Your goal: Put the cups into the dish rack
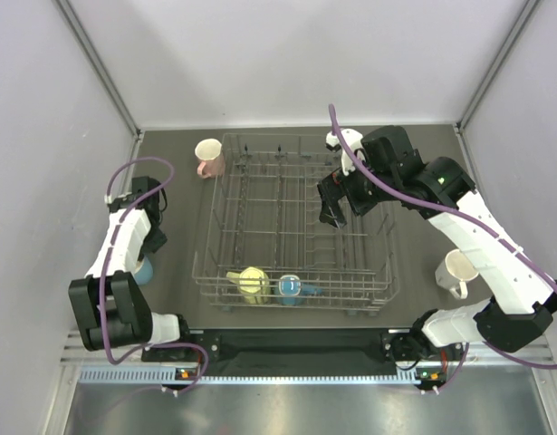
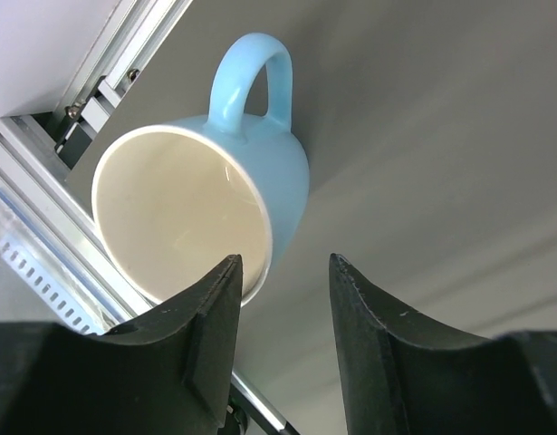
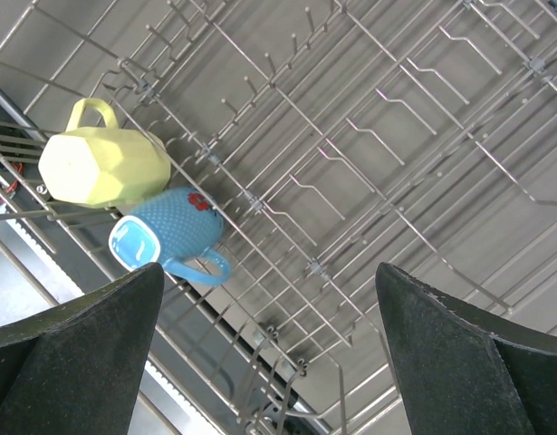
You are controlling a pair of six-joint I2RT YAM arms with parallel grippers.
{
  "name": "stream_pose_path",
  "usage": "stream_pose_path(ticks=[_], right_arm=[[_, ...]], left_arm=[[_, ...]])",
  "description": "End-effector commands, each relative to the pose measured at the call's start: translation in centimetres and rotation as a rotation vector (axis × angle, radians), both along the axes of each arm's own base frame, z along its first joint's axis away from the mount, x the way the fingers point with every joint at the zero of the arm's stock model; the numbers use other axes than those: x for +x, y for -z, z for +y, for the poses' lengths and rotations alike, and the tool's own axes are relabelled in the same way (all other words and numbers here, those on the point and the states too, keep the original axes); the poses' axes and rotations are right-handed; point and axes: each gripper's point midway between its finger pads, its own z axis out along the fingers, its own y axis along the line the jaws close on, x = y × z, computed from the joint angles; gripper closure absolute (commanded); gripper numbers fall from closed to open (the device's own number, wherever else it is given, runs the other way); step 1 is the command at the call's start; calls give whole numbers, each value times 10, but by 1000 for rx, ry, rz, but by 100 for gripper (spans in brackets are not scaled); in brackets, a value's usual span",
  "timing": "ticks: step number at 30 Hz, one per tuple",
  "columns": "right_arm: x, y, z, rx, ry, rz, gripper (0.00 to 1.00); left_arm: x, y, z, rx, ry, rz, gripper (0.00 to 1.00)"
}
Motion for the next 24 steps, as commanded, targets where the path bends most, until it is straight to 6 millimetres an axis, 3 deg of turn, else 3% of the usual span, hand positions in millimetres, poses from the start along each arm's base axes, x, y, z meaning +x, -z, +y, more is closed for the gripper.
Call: stream_pose_path(ticks=[1,10,14,20,24], right_arm=[[-1,-24,-7,35,13,-59,0],[-2,-23,-6,35,9,-51,0],[0,-25,-3,39,5,-53,0],[-1,-25,-3,39,7,-46,0],[1,-19,-4,36,39,-27,0]], left_arm=[[3,3,8,31,-25,-1,52],[5,2,17,53,-14,5,54],[8,6,23,53,-9,9,63],[9,18,24,32,-14,35,65],[12,22,20,2,-20,23,77]])
